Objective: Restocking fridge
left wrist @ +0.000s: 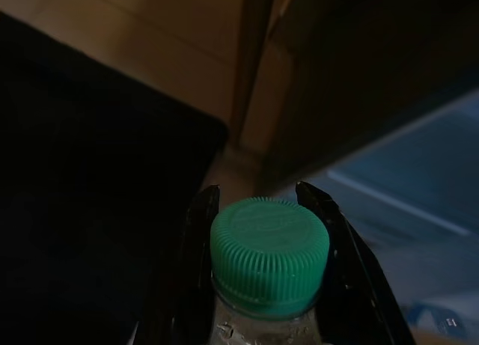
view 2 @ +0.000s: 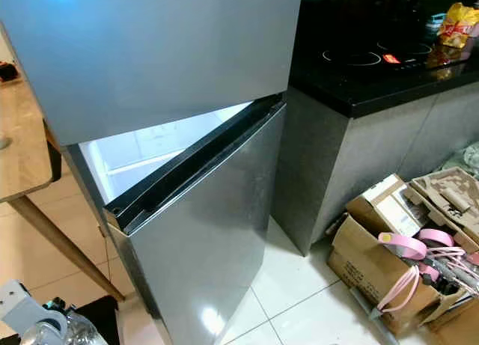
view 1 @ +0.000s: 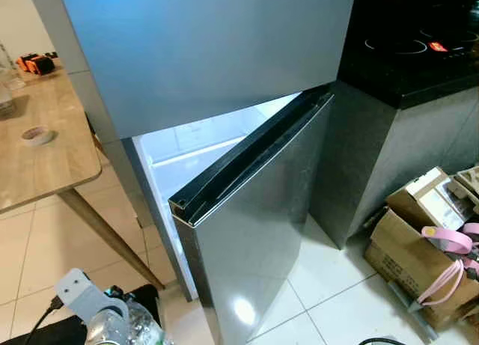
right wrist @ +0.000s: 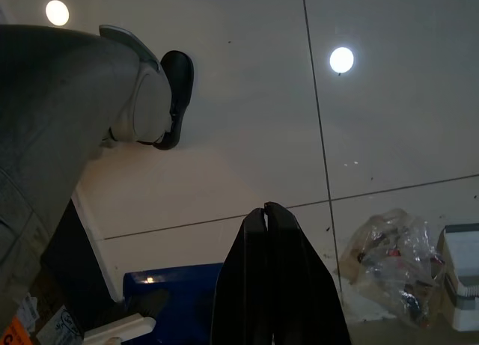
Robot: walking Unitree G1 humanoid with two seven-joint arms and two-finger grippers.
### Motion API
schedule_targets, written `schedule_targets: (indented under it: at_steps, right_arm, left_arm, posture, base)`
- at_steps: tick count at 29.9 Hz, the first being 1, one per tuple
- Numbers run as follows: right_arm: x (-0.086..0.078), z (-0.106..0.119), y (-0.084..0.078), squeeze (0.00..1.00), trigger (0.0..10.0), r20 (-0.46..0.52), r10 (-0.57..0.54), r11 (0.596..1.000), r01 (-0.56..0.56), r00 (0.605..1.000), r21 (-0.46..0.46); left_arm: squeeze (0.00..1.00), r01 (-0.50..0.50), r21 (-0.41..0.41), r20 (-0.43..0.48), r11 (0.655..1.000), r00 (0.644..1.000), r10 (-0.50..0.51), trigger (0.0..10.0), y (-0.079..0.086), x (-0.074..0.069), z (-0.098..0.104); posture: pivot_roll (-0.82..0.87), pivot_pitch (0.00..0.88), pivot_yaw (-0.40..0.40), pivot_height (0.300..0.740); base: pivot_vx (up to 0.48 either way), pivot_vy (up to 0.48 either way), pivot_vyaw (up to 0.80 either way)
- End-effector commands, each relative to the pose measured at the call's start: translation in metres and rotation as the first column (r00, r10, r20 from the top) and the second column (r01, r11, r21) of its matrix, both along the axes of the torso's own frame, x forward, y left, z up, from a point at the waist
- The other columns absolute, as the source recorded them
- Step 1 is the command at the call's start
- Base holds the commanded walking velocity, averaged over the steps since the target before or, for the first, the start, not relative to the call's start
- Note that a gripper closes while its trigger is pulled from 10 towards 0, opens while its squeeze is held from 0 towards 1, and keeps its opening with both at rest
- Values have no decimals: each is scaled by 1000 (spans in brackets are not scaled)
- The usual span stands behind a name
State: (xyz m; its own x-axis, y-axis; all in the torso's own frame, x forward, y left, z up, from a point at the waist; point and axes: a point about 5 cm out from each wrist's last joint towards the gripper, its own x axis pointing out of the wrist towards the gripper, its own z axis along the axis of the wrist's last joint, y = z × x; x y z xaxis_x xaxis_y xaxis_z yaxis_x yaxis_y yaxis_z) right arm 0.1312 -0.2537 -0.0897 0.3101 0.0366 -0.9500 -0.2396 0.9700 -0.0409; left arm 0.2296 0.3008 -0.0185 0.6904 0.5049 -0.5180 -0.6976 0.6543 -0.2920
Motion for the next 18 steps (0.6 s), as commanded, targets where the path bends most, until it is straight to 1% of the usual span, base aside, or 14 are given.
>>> schedule_targets:
  at_steps: [1, 4, 6, 7, 8, 9, 10, 12, 13, 15, 16, 17, 18]
  right_arm:
    - [1, 0, 1, 0, 10000, -1, 3, 1000, -3, 1000, -1]
    - [2, 0, 0, 0, 10000, 0, 9, 1000, -9, 1000, -3]
    - [2, 1, 0, 0, 10000, -1, 16, 1000, -16, 1000, -6]
    - [2, 1, 0, 0, 10000, -1, 18, 1000, -18, 1000, -6]
    - [2, 1, 0, 0, 10000, -1, 18, 1000, -18, 1000, -6]
    - [3, 1, 0, 0, 10000, 0, 19, 1000, -19, 1000, -8]
    - [3, 1, 0, 0, 10000, 0, 19, 1000, -19, 1000, -8]
    - [3, 1, 0, 0, 10000, 2, 18, 1000, -18, 1000, -10]
    - [3, 1, -1, 0, 10000, 4, 18, 1000, -18, 1000, -11]
    - [3, 1, -1, 0, 10000, 3, 17, 1000, -17, 1000, -14]
    - [3, 1, -1, 0, 10000, 2, 17, 1000, -17, 1000, -15]
    - [3, 1, -1, 0, 10000, 2, 17, 1000, -17, 1000, -15]
    - [2, 1, -1, 0, 10000, 1, 18, 1000, -18, 1000, -16]
  left_arm:
    - [0, -15, 94, 20, 995, 1000, 13, 10000, 18, 4, 15]
    - [0, -41, 195, -5, 980, 999, 43, 10000, 31, 5, 25]
    - [0, -68, 245, 5, 967, 998, 69, 10000, 38, 6, 32]
    - [0, -83, 263, 13, 961, 996, 83, 10000, 41, 7, 36]
    - [0, -83, 263, 13, 961, 996, 83, 10000, 41, 7, 36]
    - [0, -120, 289, 19, 950, 993, 119, 10000, 44, 7, 39]
    - [0, -120, 289, 19, 950, 993, 119, 10000, 44, 7, 39]
    - [0, -173, 323, 39, 930, 985, 170, 10000, 48, 9, 46]
    - [0, -203, 324, 60, 924, 979, 194, 10000, 48, 11, 49]
    - [0, -246, 300, 116, 921, 968, 221, 10000, 47, 17, 56]
    - [0, -259, 266, 151, 929, 963, 225, 10000, 45, 20, 58]
    - [0, -259, 266, 151, 929, 963, 225, 10000, 45, 20, 58]
    - [0, -271, 228, 186, 935, 955, 231, 10000, 43, 24, 59]
  posture:
    - [-124, 0, 29, 740]
    - [-124, 0, 29, 740]
    - [-121, 0, 27, 740]
    - [-121, 0, 27, 740]
    - [-121, 0, 27, 740]
    - [-121, 0, 27, 740]
    - [-121, 0, 27, 740]
    - [-121, 0, 27, 740]
    - [-121, 0, 27, 740]
    - [-121, 0, 27, 740]
    - [-121, 0, 27, 740]
    - [-121, 0, 27, 740]
    - [-121, 0, 27, 740]
  base:
    - [0, 0, 0]
    - [0, 0, 0]
    - [0, 0, 0]
    - [0, 0, 0]
    - [0, 0, 0]
    - [0, 0, 0]
    - [0, 0, 0]
    - [0, 0, 0]
    - [0, 0, 0]
    - [0, 0, 0]
    - [0, 0, 0]
    - [0, 0, 0]
    - [0, 0, 0]
